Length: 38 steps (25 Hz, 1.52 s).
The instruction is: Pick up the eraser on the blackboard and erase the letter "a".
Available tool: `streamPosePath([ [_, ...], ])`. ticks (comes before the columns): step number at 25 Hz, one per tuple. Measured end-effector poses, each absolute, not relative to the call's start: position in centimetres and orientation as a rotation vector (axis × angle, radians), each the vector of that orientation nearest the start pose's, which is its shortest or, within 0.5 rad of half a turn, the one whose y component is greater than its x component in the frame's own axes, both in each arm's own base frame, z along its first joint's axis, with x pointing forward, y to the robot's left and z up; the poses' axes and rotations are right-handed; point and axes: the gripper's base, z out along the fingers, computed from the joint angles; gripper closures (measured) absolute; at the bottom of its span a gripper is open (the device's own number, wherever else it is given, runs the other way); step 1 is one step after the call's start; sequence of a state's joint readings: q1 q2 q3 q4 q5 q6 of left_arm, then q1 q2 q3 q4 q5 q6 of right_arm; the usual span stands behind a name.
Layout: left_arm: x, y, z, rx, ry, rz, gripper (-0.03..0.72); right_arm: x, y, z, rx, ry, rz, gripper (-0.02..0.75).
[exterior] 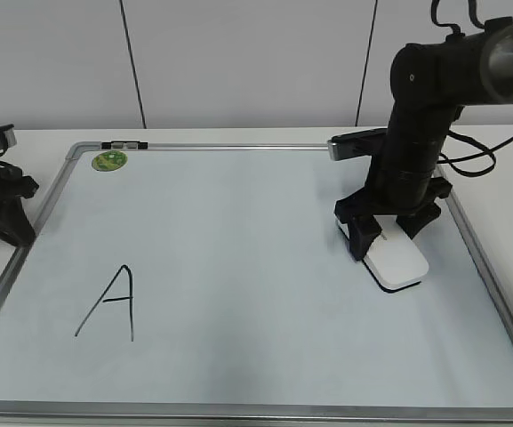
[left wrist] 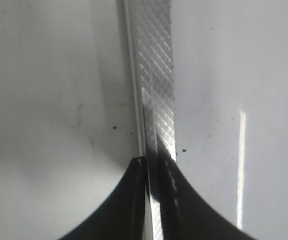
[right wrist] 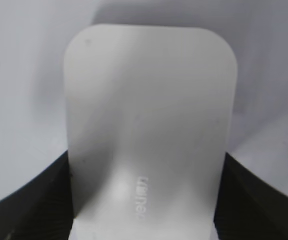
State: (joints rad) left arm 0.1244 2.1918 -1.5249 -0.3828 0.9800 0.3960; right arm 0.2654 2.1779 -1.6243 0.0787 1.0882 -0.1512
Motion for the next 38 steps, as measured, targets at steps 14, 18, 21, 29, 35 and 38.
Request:
streamPosePath([
  [14, 42.2, 2.4, 12.5, 0.088, 3.013, -0.464, 0.654, 41.2, 12.2, 23.3, -0.612, 2.931, 0.105, 0.201],
  [18, 42.2, 2.4, 12.5, 0.088, 3.013, -0.463, 0.654, 40.8, 11.0, 25.9, -0.568, 2.886, 0.105, 0.201],
  [21, 42.2, 2.4, 12.5, 0.088, 3.013, -0.463, 0.654, 41.2, 8.9, 26.4, -0.478, 2.890, 0.125, 0.201],
  [29, 42.2, 2.4, 12.5, 0.089, 3.013, -0.461, 0.654, 39.8, 2.8, 26.4, -0.189, 2.948, 0.118, 0.201],
  [35, 42.2, 2.4, 12.5, 0.089, 3.013, -0.461, 0.654, 38.3, 1.9, 22.3, -0.100, 2.993, 0.157, 0.201],
  [38, 42.2, 2.4, 12.5, 0.089, 3.013, -0.461, 0.654, 38.5, 2.0, 21.1, -0.085, 2.993, 0.171, 0.201],
])
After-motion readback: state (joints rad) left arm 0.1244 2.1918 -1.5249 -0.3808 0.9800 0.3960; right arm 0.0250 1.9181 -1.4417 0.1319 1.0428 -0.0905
